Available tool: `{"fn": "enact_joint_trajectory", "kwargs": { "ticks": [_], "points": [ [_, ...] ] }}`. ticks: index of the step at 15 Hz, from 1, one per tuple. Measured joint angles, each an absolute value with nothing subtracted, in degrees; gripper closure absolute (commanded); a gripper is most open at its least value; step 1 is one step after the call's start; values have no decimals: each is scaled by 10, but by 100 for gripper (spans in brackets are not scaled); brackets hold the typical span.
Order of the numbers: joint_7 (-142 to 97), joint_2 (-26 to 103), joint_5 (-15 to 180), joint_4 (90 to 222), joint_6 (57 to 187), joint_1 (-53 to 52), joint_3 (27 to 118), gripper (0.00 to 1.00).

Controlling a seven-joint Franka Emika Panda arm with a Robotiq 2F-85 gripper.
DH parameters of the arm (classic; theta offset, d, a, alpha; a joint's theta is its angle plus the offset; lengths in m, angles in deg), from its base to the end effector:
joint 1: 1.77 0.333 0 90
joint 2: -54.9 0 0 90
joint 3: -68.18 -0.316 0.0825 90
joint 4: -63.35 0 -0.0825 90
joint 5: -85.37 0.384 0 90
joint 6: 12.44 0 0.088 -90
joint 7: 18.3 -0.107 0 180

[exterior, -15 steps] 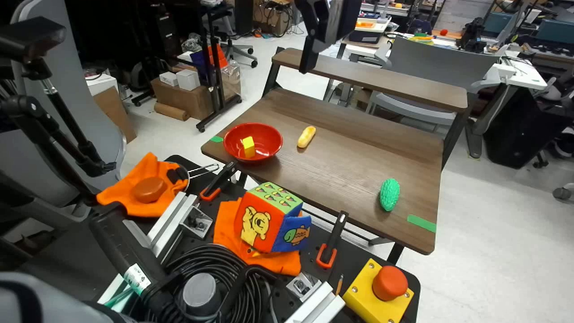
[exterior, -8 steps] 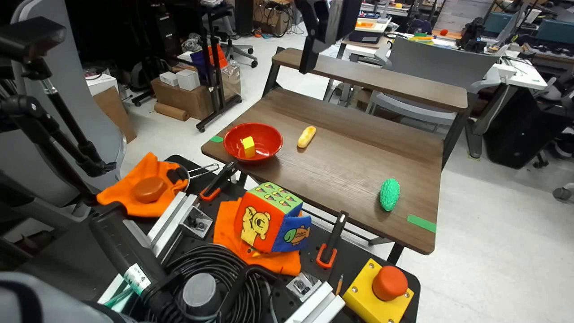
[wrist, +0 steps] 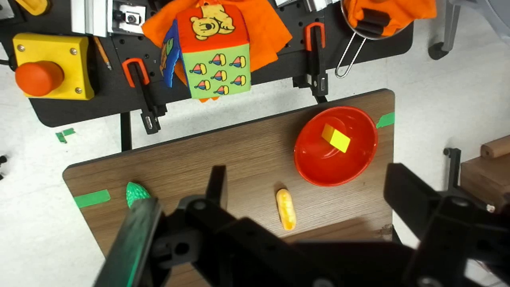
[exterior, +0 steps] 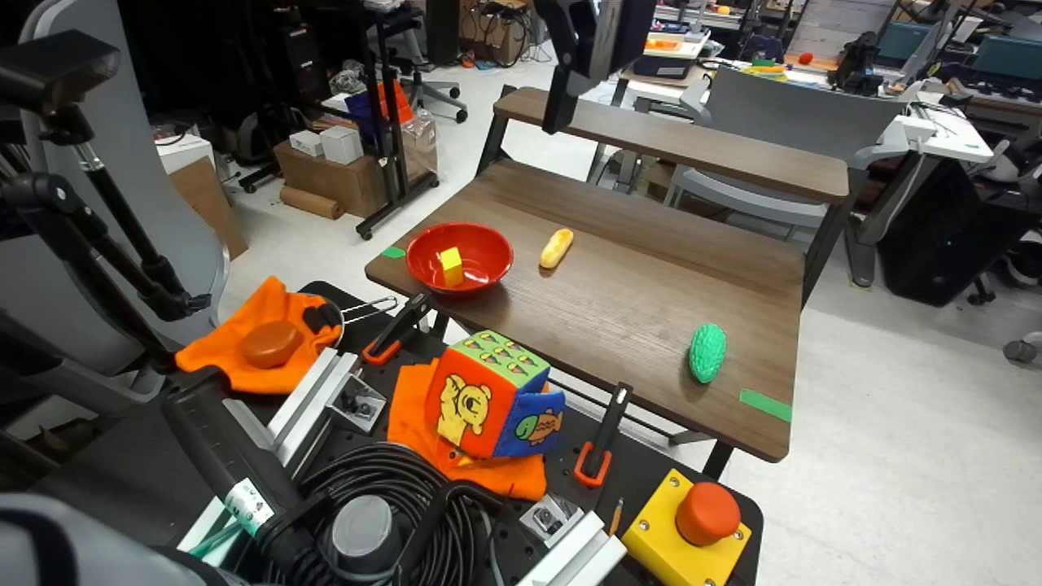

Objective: Remove the yellow cube from the red bowl and put it on the table

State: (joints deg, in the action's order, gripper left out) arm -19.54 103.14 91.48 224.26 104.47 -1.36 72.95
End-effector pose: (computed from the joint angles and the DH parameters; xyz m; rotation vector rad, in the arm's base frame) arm 0.3010 -0.0148 0.4329 -2.9767 0.1746 -0.1090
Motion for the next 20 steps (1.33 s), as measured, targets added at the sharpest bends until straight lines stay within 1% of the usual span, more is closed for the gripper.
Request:
{"fn": "enact_joint_trajectory", "kwargs": {
  "ticks": [2,5,11,16,20],
  "points": [
    [-218,1019,915,2240,1046,-13,711,0],
    [-281,965,927,2229,1065,-11,660,0],
    [-435,787,959,2203,1200,-4,579,0],
    [-534,621,956,2154,1328,-2,555,0],
    [-602,509,915,2101,1377,12,559,0]
  ]
}}
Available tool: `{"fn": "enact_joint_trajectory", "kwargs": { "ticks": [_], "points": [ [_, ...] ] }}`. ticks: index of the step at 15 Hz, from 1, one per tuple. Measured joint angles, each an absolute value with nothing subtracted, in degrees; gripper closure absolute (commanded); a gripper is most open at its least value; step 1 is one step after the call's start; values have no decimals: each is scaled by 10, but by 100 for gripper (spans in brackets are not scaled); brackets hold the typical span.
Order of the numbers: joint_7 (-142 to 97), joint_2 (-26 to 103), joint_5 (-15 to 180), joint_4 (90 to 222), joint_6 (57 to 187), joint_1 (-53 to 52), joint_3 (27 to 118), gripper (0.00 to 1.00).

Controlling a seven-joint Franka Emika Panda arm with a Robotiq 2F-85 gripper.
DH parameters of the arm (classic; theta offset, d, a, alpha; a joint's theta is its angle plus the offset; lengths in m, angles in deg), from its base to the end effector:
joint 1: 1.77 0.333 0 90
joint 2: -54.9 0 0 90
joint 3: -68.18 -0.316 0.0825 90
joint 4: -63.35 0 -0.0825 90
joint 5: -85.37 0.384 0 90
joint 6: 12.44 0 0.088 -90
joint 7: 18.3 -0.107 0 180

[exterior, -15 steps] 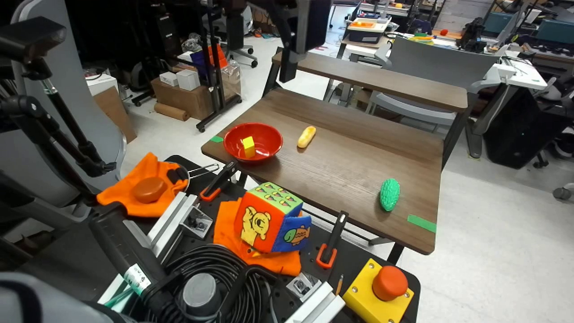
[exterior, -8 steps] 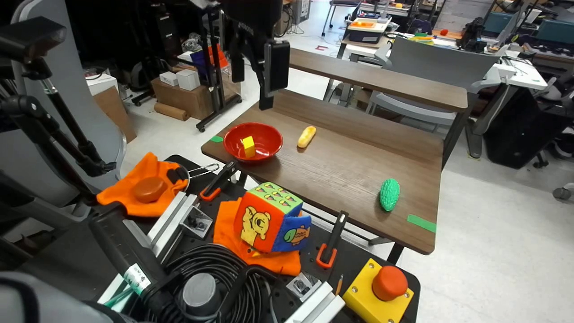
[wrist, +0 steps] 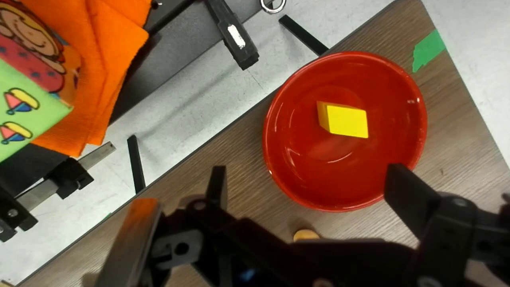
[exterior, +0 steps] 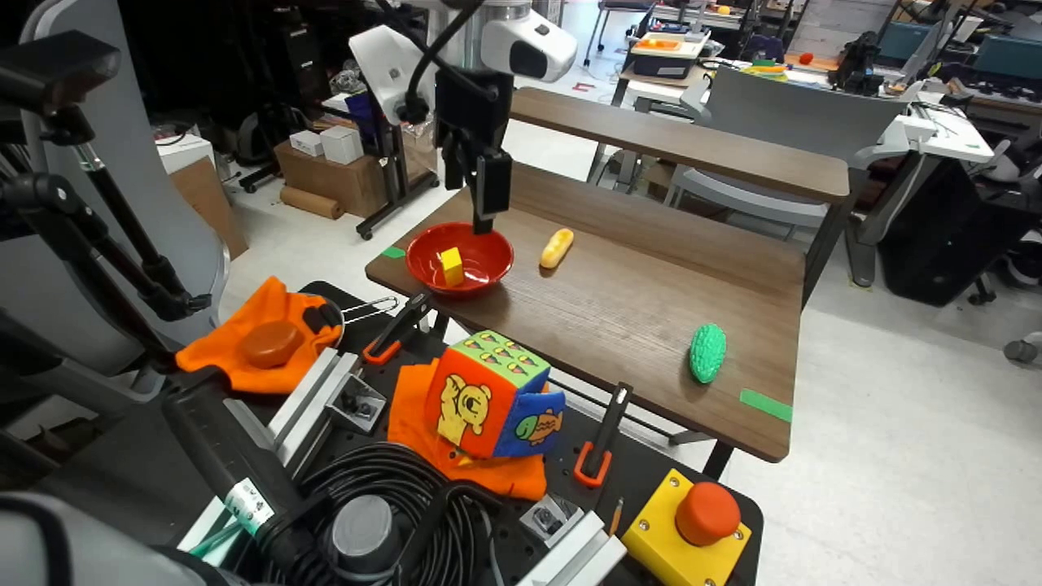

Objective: Remove the yellow cube from the red bowl and put it on the table

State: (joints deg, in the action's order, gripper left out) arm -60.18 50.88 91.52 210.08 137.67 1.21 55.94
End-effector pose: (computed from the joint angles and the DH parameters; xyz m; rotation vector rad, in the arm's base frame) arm 0.4354 0.1171 0.2404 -2.9664 0.8516 0.0640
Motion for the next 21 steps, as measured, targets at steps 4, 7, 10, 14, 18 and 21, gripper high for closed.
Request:
{"fn": "enact_joint_trajectory", "kwargs": {
  "ticks": [4,7,10,14,18,21],
  "points": [
    [-678,415,851,2042,1382,55,592,0],
    [-707,354,839,1995,1381,96,621,0],
    [-724,298,839,1947,1375,128,640,0],
    [-732,236,840,1893,1363,154,651,0],
    [-733,199,844,1854,1328,164,652,0],
    [-733,184,844,1837,1311,168,652,25]
  ]
}}
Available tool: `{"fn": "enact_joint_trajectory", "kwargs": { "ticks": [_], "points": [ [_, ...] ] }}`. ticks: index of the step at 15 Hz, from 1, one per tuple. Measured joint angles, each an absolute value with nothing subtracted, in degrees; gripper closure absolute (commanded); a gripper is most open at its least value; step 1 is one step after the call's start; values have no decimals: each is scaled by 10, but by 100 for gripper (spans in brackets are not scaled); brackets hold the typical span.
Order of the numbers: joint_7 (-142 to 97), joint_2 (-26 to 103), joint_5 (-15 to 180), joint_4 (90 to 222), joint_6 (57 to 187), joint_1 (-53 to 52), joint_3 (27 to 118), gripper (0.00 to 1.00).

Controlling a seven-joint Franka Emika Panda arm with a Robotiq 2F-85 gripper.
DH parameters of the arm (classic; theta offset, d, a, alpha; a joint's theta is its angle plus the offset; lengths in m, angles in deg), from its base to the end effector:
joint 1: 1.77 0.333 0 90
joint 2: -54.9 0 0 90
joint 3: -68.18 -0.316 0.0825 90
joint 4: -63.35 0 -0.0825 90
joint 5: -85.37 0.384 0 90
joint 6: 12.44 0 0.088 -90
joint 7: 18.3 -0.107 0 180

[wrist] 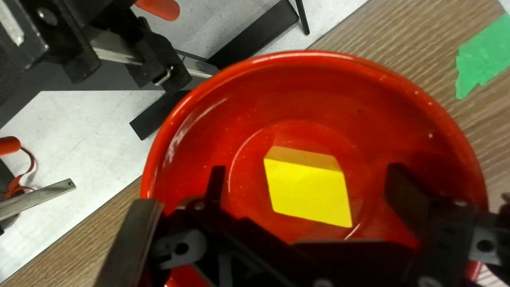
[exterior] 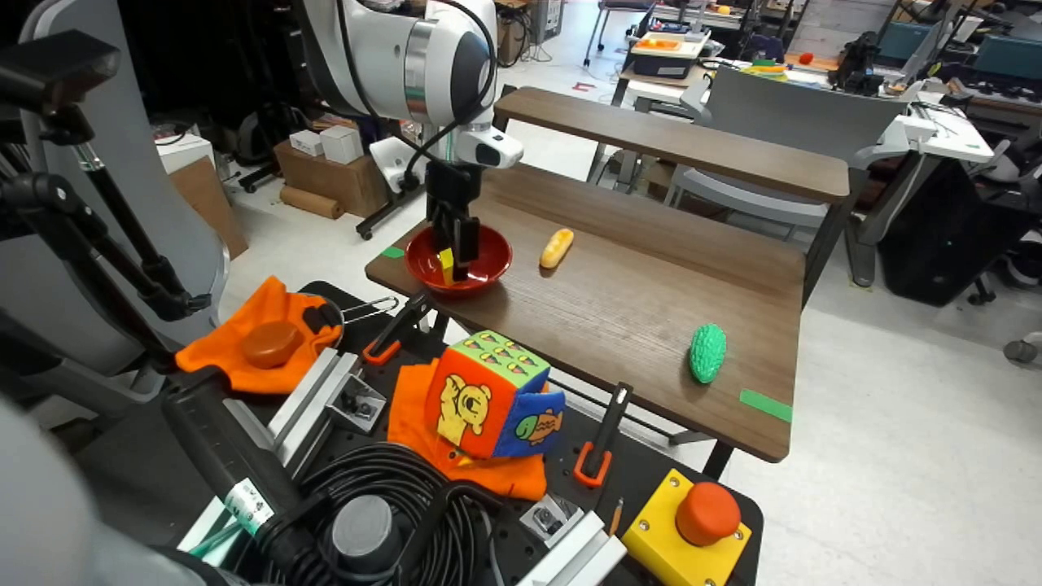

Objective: Remove the yellow cube from the red bowl and put it on the table

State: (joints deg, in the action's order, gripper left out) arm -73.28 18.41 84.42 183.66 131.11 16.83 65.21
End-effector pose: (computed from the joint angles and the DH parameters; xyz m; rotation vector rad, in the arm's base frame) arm 0.5039 0.2014 0.0937 2.8799 -0.8519 -0.2947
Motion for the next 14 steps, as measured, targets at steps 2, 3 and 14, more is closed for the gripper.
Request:
{"fn": "enact_joint_trajectory", "kwargs": {
  "ticks": [2,3,14],
  "points": [
    [-733,178,844,1830,1304,170,652,34],
    [-733,177,844,1827,1303,170,652,44],
    [-678,275,856,1875,1303,169,625,83]
  ]
}}
